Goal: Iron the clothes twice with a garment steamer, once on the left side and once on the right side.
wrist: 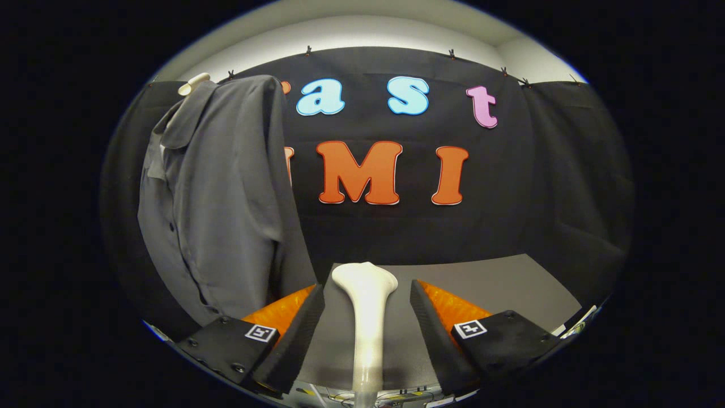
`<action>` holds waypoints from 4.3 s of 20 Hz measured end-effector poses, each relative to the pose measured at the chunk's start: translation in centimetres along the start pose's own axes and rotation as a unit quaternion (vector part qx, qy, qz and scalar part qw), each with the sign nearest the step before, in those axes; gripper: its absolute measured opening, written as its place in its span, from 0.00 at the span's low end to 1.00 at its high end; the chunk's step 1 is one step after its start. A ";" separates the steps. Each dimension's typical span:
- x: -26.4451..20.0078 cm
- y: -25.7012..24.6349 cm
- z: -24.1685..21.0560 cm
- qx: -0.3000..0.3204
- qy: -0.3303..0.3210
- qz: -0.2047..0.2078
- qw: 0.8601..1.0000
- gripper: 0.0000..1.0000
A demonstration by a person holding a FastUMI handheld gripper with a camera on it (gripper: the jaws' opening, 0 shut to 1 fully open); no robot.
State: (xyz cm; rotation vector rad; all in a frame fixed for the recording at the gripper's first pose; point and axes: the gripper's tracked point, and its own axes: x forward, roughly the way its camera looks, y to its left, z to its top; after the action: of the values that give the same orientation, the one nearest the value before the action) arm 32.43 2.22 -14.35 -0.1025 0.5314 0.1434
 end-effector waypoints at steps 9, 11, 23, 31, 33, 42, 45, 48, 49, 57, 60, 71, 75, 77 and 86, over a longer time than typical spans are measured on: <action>7.3 -2.9 -3.6 0.030 0.082 -0.003 0.996 0.98; 7.7 -2.4 -4.1 0.042 0.090 0.013 0.995 1.00; 8.6 -1.1 -6.4 0.013 0.131 0.029 0.991 1.00; 9.5 -0.8 -9.3 0.022 0.152 0.029 0.988 0.97; 9.4 -0.3 -9.4 0.017 0.149 0.042 0.988 0.94; 9.1 0.6 -9.7 -0.002 0.145 0.044 0.988 0.65; 8.6 0.3 -9.6 0.005 0.154 0.040 0.987 0.61; 8.6 0.0 -8.2 0.033 0.131 0.033 0.990 0.58; 7.9 0.3 -7.4 0.051 0.117 0.038 0.991 0.55; 3.3 -0.1 -5.8 -0.023 0.062 -0.012 0.998 0.49; 1.2 0.0 -5.2 -0.020 0.030 -0.028 0.999 0.49; -6.6 1.7 -2.5 -0.017 -0.092 -0.076 0.993 0.49; -9.9 3.0 -1.4 -0.015 -0.129 -0.077 0.989 0.49; -11.6 4.1 -1.1 -0.017 -0.149 -0.072 0.986 0.49; -18.4 11.1 -0.2 -0.041 -0.196 -0.032 0.979 0.49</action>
State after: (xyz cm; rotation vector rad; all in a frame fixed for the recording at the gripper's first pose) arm 14.84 11.10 -5.74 -0.1670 0.1281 0.1183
